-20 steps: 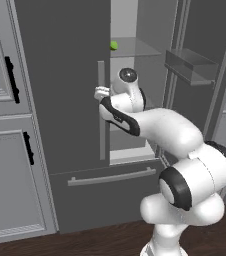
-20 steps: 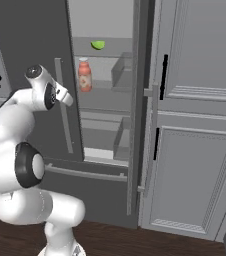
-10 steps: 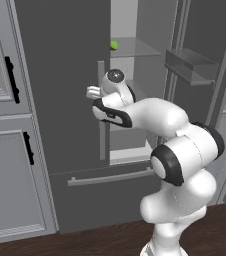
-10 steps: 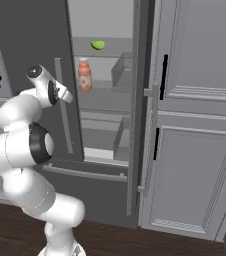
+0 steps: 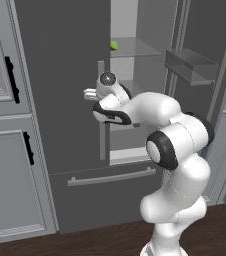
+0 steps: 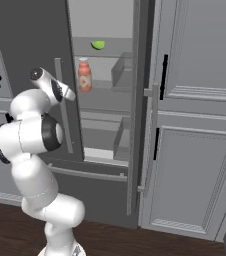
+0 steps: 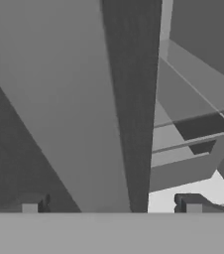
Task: Grab a lemon wedge from the fridge and one ice cube from the ice bowl, and put them in the glass of lemonade.
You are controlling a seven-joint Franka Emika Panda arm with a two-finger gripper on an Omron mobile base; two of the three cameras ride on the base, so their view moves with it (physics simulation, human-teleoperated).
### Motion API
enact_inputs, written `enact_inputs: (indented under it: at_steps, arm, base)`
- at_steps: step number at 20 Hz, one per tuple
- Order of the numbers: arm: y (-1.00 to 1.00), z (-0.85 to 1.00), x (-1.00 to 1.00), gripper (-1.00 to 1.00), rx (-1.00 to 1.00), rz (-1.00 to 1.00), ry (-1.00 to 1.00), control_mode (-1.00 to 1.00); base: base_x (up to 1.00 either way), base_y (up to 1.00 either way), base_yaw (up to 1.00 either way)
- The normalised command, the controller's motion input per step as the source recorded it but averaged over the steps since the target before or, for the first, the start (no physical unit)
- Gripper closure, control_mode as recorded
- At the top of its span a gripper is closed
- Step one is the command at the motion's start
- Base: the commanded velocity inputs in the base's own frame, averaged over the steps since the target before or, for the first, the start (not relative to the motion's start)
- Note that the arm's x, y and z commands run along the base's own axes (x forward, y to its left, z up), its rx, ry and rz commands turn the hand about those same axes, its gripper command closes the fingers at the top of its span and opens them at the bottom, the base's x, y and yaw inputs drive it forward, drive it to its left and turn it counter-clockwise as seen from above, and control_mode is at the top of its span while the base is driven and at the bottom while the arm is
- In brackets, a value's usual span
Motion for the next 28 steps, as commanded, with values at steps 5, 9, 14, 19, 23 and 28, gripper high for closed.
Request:
enact_inputs:
  at_steps: [5,9,14,19,23,28]
  arm:
    - [0.01,0.0,0.37,-1.0,0.0,0.05,0.0,-1.0]
    - [0.0,-0.01,0.65,-1.0,0.0,0.03,0.0,-1.0]
    - [0.0,-0.03,0.52,-1.0,0.0,0.01,0.0,-1.0]
    - [0.04,0.0,0.28,1.0,0.0,0.0,0.0,-1.0]
    - [0.2,0.0,0.25,1.0,0.0,0.0,0.0,-1.0]
    - [0.24,0.02,0.04,1.0,-0.01,0.0,0.0,-1.0]
  base:
    - [0.0,0.0,0.0]
    - [0.0,0.0,0.0]
    - [0.0,0.0,0.0]
    - [0.0,0.0,0.0]
    - [0.0,0.0,0.0]
    - [0.0,0.0,0.0]
